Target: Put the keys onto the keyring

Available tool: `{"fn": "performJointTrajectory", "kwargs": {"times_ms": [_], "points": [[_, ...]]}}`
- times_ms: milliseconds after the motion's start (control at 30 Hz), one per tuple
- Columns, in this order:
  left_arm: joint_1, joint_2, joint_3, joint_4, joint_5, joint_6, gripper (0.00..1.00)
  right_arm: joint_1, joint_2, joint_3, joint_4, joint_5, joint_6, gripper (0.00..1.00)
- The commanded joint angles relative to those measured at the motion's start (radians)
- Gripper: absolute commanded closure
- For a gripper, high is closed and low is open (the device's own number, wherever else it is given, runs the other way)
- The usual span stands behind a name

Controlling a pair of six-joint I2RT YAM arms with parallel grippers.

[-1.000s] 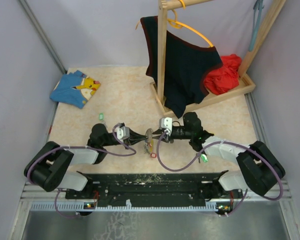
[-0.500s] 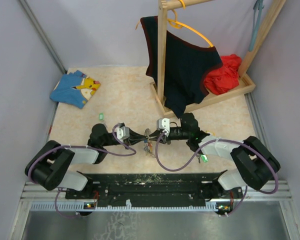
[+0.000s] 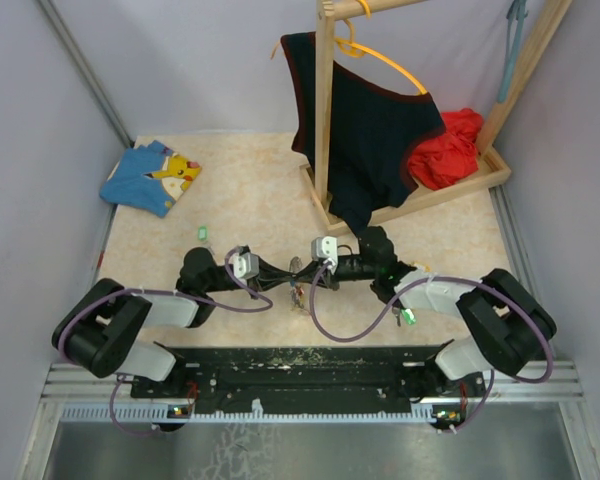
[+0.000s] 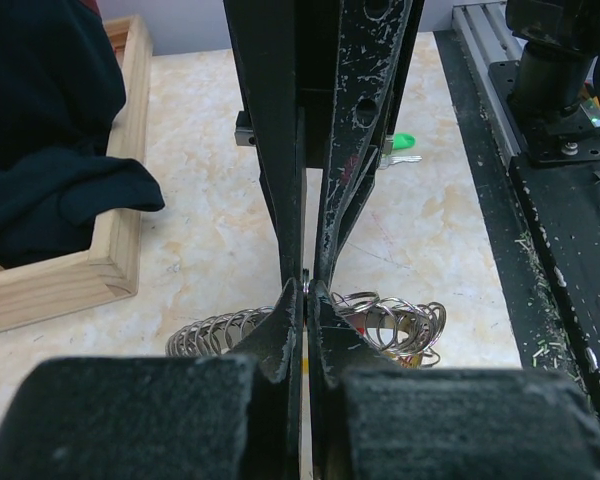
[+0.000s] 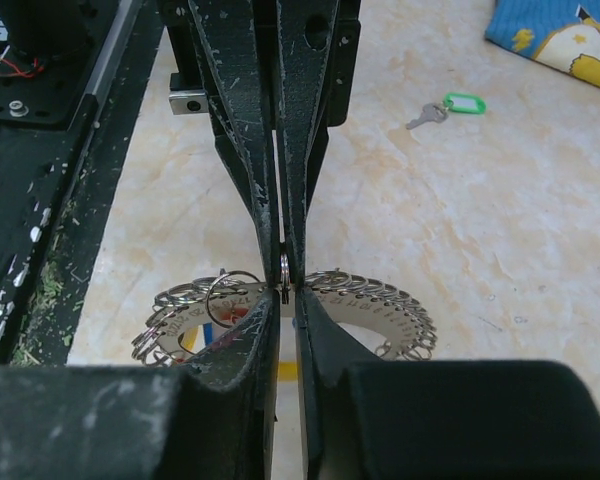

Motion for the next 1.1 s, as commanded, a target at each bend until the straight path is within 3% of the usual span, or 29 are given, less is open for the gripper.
{"fn": "performJointTrajectory", "kwargs": {"times_ms": [0, 67, 200, 367, 433, 600, 1067], "points": [[0.002, 0.008, 0.009, 0.07, 0.026, -0.012, 0.99, 0.012, 0.012, 0.055, 0.063, -0.048, 0.027, 0.91], [0.002, 0.009, 0.009, 0.071, 0.025, -0.013, 0.99, 0.013, 0.012, 0.056, 0.058, -0.044, 0.029, 1.0], [0.002, 0.003, 0.015, 0.038, 0.022, 0.003, 0.99, 0.013, -0.011, 0.066, -0.001, -0.009, 0.001, 1.0], [0.003, -0.019, 0.04, -0.092, 0.008, 0.063, 0.75, 0.012, -0.06, 0.163, -0.341, 0.08, -0.13, 1.0], [0.002, -0.032, 0.049, -0.165, -0.002, 0.094, 0.71, 0.012, -0.069, 0.211, -0.493, 0.121, -0.181, 1.0], [0.003, -0.065, 0.065, -0.264, -0.017, 0.15, 0.66, 0.021, -0.073, 0.306, -0.756, 0.228, -0.232, 1.0], [-0.009, -0.029, 0.092, -0.259, 0.019, 0.124, 0.63, 0.14, 0.014, 0.57, -1.105, 0.501, -0.25, 1.0]]}}
